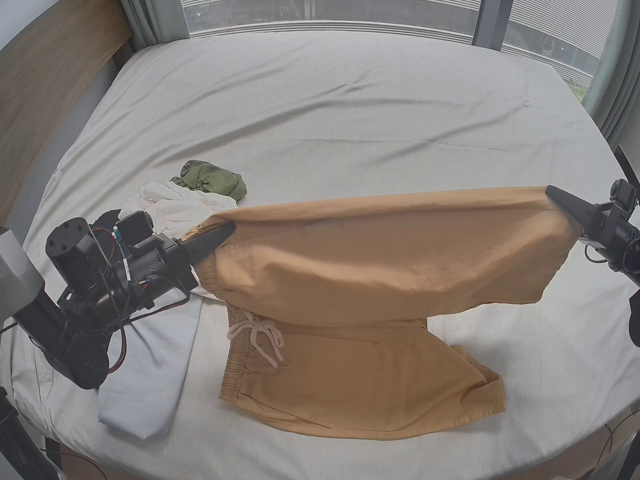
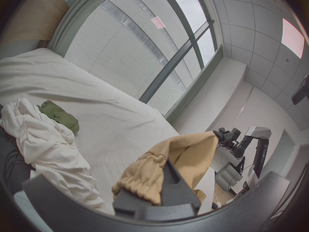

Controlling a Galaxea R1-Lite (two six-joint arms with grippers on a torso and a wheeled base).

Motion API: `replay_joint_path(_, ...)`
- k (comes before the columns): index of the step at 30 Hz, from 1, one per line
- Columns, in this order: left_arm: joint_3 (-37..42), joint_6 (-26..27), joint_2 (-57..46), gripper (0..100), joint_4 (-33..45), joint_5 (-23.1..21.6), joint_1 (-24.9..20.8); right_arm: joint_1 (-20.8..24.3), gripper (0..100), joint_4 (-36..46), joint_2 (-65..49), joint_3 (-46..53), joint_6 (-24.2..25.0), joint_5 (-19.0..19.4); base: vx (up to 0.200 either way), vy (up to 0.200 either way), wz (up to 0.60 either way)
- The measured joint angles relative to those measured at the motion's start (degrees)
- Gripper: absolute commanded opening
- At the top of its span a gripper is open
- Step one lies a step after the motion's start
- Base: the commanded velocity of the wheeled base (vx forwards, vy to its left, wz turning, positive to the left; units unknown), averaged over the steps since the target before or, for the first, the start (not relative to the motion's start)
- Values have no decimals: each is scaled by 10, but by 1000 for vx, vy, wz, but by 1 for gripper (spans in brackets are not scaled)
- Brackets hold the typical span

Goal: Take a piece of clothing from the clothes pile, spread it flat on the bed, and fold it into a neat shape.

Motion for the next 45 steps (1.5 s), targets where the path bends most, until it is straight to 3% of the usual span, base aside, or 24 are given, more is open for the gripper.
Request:
replay_joint_path(39,-158,2,116,0,0,42,-1,7,0,0,163,-165,1,-3,0,0,0)
replay_joint_path(45,-221,-1,154,0,0,80,-5,6,0,0,192,-206,2,-3,0,0,0)
